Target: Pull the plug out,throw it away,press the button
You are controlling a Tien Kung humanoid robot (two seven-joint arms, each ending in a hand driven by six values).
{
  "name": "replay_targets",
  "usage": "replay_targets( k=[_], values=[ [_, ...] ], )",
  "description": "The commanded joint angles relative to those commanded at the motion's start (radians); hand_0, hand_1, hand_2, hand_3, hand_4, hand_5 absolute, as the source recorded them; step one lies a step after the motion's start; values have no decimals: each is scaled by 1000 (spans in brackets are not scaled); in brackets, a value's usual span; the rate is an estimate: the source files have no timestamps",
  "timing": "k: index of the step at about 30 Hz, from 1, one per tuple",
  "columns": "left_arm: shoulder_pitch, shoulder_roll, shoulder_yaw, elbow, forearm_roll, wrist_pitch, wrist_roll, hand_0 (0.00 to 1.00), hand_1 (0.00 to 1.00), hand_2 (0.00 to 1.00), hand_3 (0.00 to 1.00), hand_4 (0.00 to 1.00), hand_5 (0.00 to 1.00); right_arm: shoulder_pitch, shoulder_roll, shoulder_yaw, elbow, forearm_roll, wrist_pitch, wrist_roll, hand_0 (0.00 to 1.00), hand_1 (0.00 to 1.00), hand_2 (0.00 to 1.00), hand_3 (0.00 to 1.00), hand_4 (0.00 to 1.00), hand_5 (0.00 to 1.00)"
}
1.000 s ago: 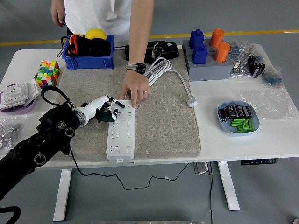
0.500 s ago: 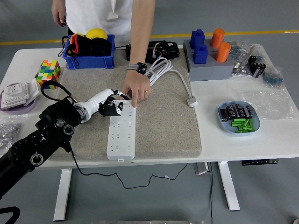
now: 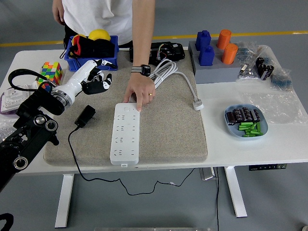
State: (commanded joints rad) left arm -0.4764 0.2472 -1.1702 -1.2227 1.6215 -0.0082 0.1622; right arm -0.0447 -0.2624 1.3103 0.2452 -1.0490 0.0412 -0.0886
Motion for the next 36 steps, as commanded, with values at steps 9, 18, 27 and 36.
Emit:
replay_targets(
  k=[9,18,27,36],
  values=[
    [76,58,-139,31,186,39,-14,831,828,757,782,695,114,3,-3,0,1,-1,0,1,728,679,660,629,742,597],
    [125,127,-173,60,308,24,29,893,942,897,860,722,157,10,-7,-1,1,-3,-1,1,728,678,660,628,742,598],
    [186,102,-283,75,306,-34,85,897,944,898,866,731,167,10,-5,-6,-1,-4,-1,0,728,678,660,630,742,597],
    [222,72,-374,58,317,-43,102,899,933,887,858,722,152,16,-7,-2,3,-8,-1,2,728,678,660,628,742,597]
  ],
)
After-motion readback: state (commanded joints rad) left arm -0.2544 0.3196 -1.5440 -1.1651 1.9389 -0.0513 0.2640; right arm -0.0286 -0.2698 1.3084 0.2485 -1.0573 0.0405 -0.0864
